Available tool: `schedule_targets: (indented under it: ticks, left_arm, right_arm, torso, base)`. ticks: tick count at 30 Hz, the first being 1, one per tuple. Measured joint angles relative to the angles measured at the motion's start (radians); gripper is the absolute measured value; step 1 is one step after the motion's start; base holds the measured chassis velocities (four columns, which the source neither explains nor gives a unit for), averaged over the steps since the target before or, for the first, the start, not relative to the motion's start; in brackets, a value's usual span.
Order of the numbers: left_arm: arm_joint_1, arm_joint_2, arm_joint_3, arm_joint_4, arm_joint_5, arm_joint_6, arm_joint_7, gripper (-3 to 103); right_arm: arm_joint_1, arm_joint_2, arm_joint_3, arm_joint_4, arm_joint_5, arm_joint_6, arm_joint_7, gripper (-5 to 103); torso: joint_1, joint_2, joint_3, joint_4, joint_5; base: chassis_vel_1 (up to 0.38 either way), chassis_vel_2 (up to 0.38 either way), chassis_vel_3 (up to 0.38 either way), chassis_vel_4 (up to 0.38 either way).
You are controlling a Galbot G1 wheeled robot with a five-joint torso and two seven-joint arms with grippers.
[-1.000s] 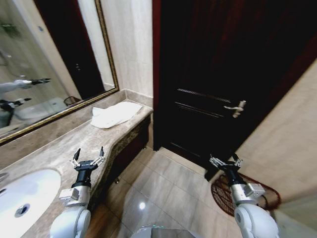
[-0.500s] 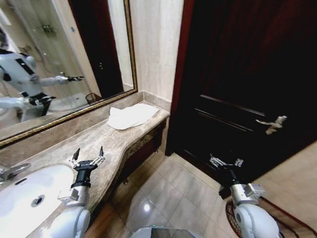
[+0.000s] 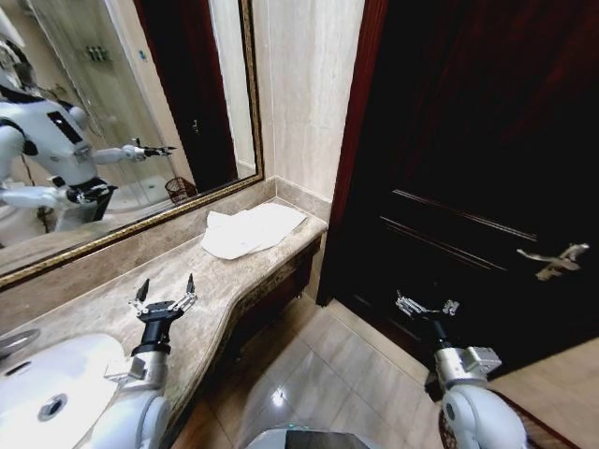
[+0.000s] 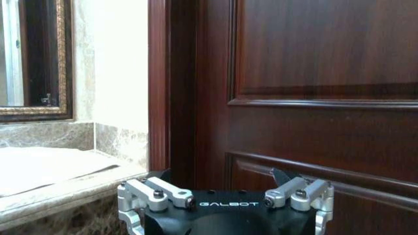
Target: Discard the used towel into the hamper.
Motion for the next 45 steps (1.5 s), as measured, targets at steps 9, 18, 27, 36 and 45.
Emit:
schedule_targets:
  ticks: [9, 18, 27, 36, 45]
  left_arm:
    - [-0.005, 0.004, 0.004, -0.001, 0.004, 0.017, 0.000, 100]
    - [-0.021, 0.062, 0.004, 0.005, -0.019, 0.068, 0.012, 100]
    - [-0.233, 0.244, 0.062, 0.052, -0.186, 0.374, 0.007, 100]
    - [-0.455, 0.465, 0.114, 0.203, -0.387, 0.564, -0.027, 100]
    - [-0.819, 0.624, 0.411, 0.452, -0.557, 0.699, -0.012, 100]
  right_arm:
    - [0.002, 0.001, -0.001, 0.004, -0.003, 0.001, -0.010, 100]
    - [0.007, 0.004, -0.006, -0.016, -0.056, 0.069, -0.025, 100]
    - [-0.014, 0.006, -0.011, -0.017, -0.089, 0.061, 0.018, 100]
    - [0.011, 0.006, -0.053, -0.054, -0.147, 0.040, 0.029, 100]
    - [0.025, 0.034, -0.056, -0.089, -0.166, 0.042, 0.043, 100]
  torso:
    - [0.000, 0.000, 0.000, -0.0001, 0.0000]
    - [0.000, 0.000, 0.000, 0.0001, 0.0001]
    - [0.000, 0.000, 0.000, -0.0010, -0.0004]
    - [0.000, 0.000, 0.000, -0.0003, -0.0001]
    - [0.000, 0.000, 0.000, -0.0005, -0.0002]
  base:
    - [-0.106, 0.117, 0.101, -0.118]
    - [-0.064, 0.061, 0.065, -0.067]
    - [0.000, 0.000, 0.000, 0.000]
    - [0.000, 0.000, 0.000, 0.000]
    - [0.000, 0.000, 0.000, 0.000]
